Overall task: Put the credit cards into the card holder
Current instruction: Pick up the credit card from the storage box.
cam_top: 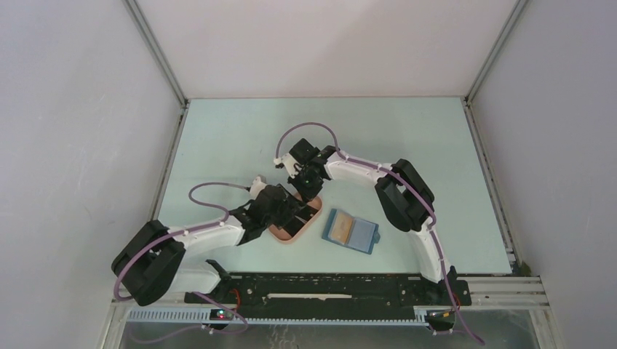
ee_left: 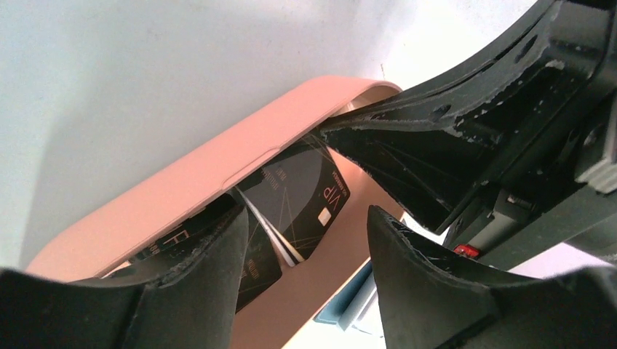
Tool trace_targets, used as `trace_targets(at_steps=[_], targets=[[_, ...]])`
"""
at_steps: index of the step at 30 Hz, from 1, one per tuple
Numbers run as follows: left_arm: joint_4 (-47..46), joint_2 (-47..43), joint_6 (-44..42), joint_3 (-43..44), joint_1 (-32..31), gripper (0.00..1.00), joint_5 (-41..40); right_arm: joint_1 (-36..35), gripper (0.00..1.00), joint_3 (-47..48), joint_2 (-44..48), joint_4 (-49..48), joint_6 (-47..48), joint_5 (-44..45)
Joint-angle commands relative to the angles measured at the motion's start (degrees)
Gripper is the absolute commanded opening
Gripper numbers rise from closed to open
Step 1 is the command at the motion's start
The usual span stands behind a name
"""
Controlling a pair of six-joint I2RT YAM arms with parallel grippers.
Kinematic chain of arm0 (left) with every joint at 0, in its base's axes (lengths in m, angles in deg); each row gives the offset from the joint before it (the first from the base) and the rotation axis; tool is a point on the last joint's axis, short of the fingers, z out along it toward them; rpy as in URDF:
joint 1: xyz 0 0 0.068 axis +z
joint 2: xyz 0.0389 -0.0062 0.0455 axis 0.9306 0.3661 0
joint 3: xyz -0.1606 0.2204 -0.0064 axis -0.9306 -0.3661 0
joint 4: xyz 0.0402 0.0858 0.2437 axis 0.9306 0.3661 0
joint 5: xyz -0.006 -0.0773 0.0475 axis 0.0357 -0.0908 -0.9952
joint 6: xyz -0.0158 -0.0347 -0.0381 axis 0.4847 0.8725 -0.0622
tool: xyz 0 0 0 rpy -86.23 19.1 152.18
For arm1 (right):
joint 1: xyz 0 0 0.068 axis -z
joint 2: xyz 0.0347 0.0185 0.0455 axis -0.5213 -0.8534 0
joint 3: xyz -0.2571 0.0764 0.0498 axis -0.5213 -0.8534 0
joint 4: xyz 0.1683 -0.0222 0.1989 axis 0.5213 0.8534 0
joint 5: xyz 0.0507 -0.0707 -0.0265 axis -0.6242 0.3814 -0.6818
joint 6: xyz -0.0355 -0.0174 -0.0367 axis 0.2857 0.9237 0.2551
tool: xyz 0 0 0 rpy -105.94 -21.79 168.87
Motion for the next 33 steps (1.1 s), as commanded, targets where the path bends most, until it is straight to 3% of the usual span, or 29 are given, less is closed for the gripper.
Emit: trace_targets(at_steps=[1,7,27,33], targets=[[4.6,-4.2,-0.2,-0.7,-0.1,0.66,0.2,0.0,0.03,1.0,-2.0,2.8,-0.1,-1.5],[9.4,-8.7,1.4,-1.3,-0.1,0.68,-1.6,0.0,0.03,1.1,-2.2,2.9,-0.2,-2.2],[1.5,2.9,5.6,-1.4,-0.1,0.68,1.5,1.2,0.03,2.2,-3.5,4.8,-1.6,-8.7],[-0.8,1.6,5.9,-2.7,0.0,0.66,1.5,2.0,0.03,2.8,-3.9,5.6,-2.2,-12.5]])
